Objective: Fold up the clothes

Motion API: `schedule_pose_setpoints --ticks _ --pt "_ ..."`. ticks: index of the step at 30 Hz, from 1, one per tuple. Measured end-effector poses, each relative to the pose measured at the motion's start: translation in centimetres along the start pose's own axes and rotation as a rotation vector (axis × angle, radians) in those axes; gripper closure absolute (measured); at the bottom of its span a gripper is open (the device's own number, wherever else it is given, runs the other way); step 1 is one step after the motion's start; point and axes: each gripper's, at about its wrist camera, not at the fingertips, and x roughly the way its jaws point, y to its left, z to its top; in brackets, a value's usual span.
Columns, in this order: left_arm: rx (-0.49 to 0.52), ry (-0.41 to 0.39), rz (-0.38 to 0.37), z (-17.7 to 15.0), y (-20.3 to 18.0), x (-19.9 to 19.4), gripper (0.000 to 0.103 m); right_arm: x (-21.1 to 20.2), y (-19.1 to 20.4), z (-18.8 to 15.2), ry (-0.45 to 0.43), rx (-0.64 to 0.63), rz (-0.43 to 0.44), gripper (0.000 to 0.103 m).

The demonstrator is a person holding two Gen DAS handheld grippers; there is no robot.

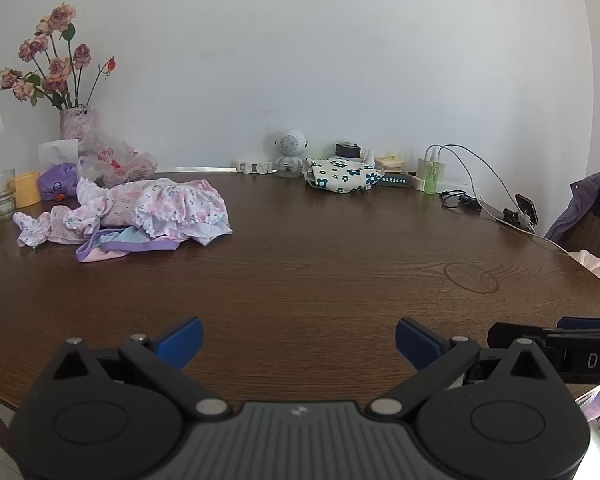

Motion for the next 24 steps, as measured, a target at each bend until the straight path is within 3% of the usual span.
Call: schedule_pose_setpoints --ticks 24 --pt "-0.003 -0.009 -0.002 -0.04 0.07 -0.17 0.000 0.13 0.12 -0.06 0.007 -0.003 -0.001 0.000"
